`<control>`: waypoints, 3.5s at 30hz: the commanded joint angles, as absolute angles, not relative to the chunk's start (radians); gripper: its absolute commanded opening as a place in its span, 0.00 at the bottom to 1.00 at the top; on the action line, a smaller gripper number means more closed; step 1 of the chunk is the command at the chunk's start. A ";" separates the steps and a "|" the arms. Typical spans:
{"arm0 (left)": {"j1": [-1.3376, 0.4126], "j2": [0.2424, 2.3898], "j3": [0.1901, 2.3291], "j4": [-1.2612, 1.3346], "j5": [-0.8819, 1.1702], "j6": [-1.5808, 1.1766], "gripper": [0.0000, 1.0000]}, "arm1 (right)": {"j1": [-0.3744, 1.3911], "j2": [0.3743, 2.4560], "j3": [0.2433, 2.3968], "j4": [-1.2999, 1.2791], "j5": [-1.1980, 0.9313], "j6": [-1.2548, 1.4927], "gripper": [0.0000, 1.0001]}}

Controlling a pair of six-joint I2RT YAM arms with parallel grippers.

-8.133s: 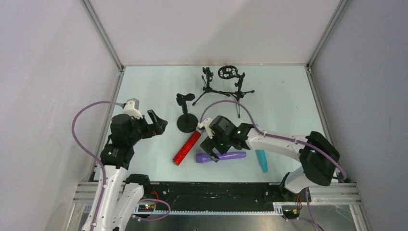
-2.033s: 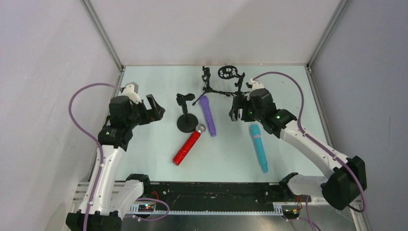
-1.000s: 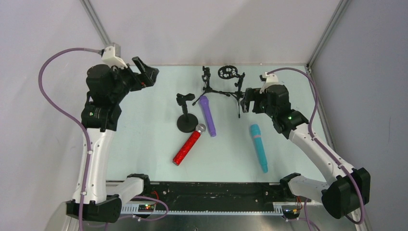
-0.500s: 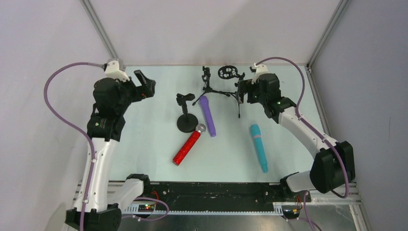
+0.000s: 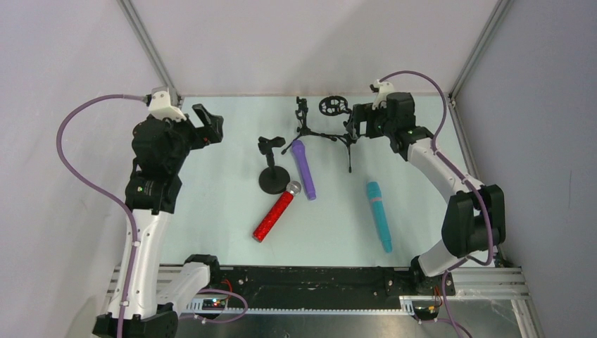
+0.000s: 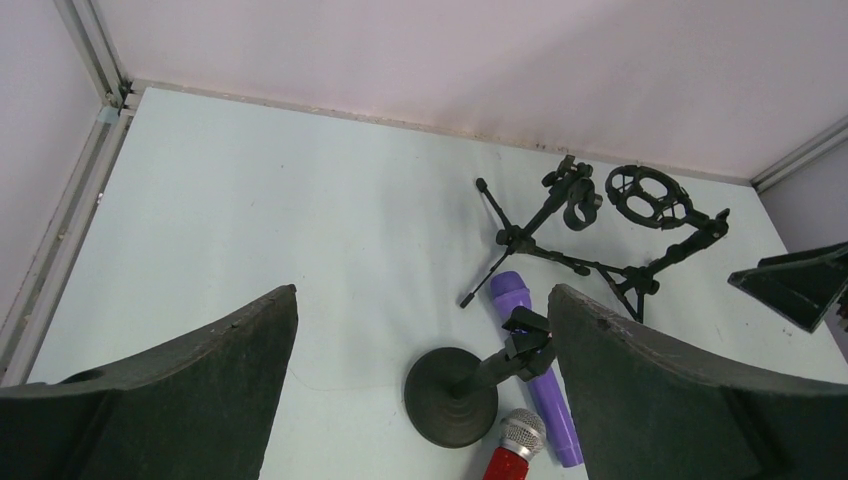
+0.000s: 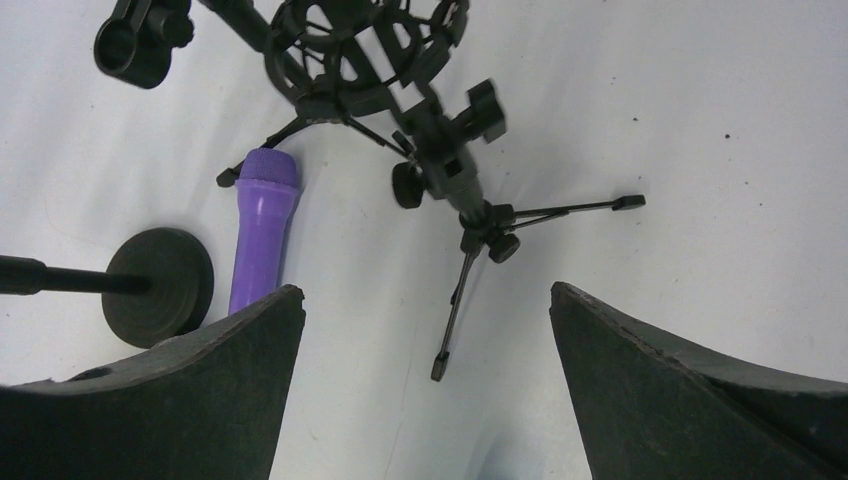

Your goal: Attach the microphones to the stand

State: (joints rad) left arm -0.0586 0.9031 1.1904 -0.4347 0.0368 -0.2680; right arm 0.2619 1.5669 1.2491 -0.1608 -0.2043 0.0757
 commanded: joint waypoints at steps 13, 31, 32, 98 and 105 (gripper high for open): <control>-0.055 0.895 1.187 -0.397 0.064 -0.234 0.98 | 0.248 1.885 1.692 -0.295 -0.366 -0.024 0.94; -0.054 0.911 1.184 -0.396 0.074 -0.221 0.94 | 0.248 1.955 1.743 -0.368 -0.386 -0.180 0.87; -0.055 0.912 1.184 -0.396 0.075 -0.221 0.95 | 0.248 1.964 1.746 -0.368 -0.379 -0.181 0.87; -0.055 0.965 1.173 -0.397 0.104 -0.202 1.00 | 0.478 1.621 1.271 -0.281 0.207 0.321 0.23; -0.054 0.970 1.174 -0.397 0.105 -0.202 1.00 | 0.489 1.601 1.250 -0.262 0.167 0.306 0.52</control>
State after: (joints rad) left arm -0.0586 0.9653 1.1744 -0.4282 0.0906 -0.2260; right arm 0.4820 1.6176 1.2659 -0.2539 0.1864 0.3374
